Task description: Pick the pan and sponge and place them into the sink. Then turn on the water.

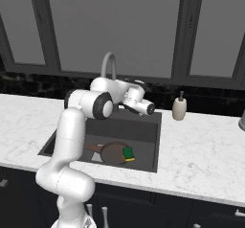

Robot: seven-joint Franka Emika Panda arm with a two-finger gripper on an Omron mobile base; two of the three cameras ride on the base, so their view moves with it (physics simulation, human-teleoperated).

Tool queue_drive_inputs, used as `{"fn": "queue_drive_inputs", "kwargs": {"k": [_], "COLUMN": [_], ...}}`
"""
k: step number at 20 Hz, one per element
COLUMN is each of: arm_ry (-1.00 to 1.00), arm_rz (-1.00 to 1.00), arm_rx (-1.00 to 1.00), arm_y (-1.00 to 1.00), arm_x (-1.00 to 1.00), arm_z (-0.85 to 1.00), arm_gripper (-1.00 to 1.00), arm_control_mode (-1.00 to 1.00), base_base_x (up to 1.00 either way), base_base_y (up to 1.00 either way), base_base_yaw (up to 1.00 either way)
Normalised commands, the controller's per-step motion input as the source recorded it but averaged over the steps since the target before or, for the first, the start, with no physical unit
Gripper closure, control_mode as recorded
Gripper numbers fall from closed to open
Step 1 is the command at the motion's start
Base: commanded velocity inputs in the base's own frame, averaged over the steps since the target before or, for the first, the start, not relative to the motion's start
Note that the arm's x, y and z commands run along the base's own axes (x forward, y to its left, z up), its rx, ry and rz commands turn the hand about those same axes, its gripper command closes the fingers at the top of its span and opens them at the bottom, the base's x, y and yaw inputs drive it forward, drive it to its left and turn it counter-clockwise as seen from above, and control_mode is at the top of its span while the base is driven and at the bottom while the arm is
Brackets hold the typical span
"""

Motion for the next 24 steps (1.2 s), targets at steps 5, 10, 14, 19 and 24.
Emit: {"fn": "queue_drive_inputs", "kwargs": {"k": [5,10,14,19,24], "arm_ry": [0.00,0.00,0.05,0.21,0.38], "arm_rz": [0.00,0.00,-0.07,-0.14,-0.13], "arm_rx": [0.01,0.09,0.14,0.18,0.21], "arm_y": [0.00,0.00,0.00,-0.05,-0.15], "arm_x": [0.18,0.24,0.33,0.25,0.16], "arm_z": [-0.02,0.00,0.00,0.00,-0.01], "arm_gripper": [1.00,1.00,1.00,1.00,1.00], "arm_control_mode": [-1.00,-1.00,-1.00,-1.00,-1.00], "base_base_x": [0.00,0.00,0.00,0.00,0.00], "base_base_y": [0.00,0.00,0.00,0.00,0.00], "base_base_yaw": [0.00,0.00,0.00,0.00,0.00]}}
